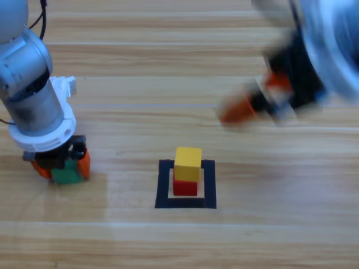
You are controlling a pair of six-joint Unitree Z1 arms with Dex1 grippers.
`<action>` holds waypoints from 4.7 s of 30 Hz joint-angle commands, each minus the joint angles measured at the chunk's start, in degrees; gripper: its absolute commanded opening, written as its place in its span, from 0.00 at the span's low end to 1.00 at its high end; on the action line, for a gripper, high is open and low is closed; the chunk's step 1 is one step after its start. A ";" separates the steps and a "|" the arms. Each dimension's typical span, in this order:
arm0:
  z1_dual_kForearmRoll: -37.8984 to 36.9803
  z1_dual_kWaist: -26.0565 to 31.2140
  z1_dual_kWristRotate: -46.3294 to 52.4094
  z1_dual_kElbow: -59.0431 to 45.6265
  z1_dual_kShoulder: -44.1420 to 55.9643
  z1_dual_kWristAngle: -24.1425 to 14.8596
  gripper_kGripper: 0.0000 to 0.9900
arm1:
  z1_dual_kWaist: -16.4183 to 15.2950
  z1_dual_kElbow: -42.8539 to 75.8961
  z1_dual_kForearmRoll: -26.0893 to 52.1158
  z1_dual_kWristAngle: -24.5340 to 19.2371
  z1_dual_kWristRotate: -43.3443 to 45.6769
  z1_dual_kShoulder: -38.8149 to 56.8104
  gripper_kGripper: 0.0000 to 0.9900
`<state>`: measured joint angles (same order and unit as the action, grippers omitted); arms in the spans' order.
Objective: Stack the blocks in the rectangular block: red at the bottom, yellow in the middle, green on top
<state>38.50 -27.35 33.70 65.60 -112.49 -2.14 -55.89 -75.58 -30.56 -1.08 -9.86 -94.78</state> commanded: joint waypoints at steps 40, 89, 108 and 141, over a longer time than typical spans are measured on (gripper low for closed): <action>34.88 -23.10 11.83 45.67 -13.45 -0.14 0.10 | 11.77 19.59 7.79 10.31 18.92 5.92 1.00; 36.82 -25.12 16.13 53.76 -19.69 -0.58 0.11 | 11.68 20.12 7.62 10.13 19.18 6.45 1.00; 36.91 -25.30 16.57 53.93 -20.75 -0.85 0.56 | 10.80 19.86 7.09 10.04 19.18 6.89 1.00; -0.10 -26.53 0.84 -4.34 43.06 -12.62 1.00 | 10.01 18.80 6.91 8.99 19.27 4.34 1.00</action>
<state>44.05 -52.57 37.73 73.08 -80.01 -15.68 -44.10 -57.38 -22.77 8.55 8.69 -89.53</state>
